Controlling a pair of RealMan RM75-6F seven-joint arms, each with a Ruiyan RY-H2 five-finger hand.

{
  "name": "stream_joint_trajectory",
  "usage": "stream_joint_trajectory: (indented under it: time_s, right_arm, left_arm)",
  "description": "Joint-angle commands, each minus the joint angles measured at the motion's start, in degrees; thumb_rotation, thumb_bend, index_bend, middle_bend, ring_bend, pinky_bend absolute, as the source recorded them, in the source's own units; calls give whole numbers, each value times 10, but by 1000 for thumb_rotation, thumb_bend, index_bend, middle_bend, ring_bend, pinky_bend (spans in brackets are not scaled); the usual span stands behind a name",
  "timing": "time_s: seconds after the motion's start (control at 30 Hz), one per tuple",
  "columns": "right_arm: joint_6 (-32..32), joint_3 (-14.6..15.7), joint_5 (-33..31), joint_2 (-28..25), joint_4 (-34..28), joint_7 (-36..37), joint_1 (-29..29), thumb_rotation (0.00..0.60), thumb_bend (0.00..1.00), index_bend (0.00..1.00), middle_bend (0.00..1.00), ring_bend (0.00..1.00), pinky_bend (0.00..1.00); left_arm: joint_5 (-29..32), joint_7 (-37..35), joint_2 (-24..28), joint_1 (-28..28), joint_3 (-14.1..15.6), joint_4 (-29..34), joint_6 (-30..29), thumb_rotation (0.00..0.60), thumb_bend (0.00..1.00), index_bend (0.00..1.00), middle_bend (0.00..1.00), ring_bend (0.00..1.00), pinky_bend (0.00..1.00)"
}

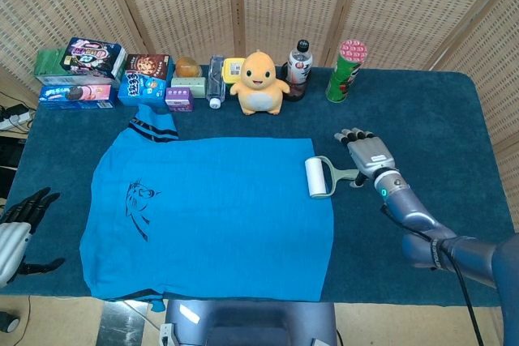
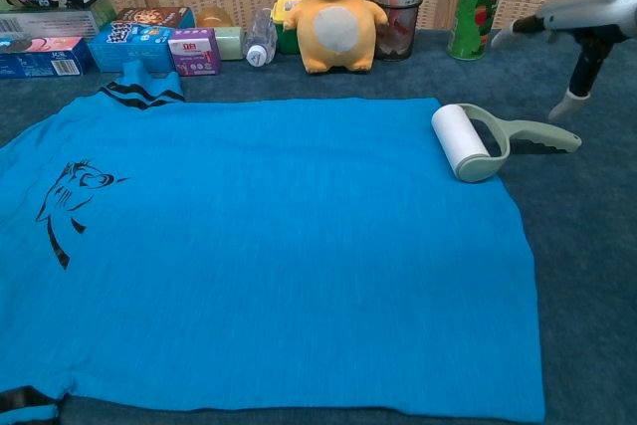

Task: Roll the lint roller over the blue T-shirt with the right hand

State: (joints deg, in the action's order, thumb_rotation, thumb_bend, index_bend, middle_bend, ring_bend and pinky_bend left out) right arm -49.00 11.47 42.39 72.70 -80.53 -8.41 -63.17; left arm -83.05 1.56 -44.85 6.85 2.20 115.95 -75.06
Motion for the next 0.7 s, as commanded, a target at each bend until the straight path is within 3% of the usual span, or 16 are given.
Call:
stream_joint_trajectory:
  time_s: [0.03,0.2,0.33,0.43,0.7]
  right_arm:
    - [-197,-9,144,-17,-35,12,111,600,0,36,0,0,92]
    - [-327,-11,252,0,6,71,201,600,0,36,10,6,89]
    - [-394,-3,318,8,25,98,253,600,0,36,15,8,85]
    - [-453,37,376,1,1,108,320,600,0,36,16,0,69]
    - [-488,31,411,-4,-20,46,390,600,0,37,22,0,63]
  left_arm:
    - [-10,11,-9,-10,1,-5,-19,600,136,0,0,0,78]
    - [-26,16,-13,-23,8,-7,-38,600,136,0,0,0,79]
    - [-30,18,-12,-27,11,-7,-43,600,136,0,0,0,79]
    - [-28,27,-12,-28,11,-6,-44,600,136,0,0,0,79]
    - [-24,40,-13,-30,8,-5,-47,600,135,0,0,0,79]
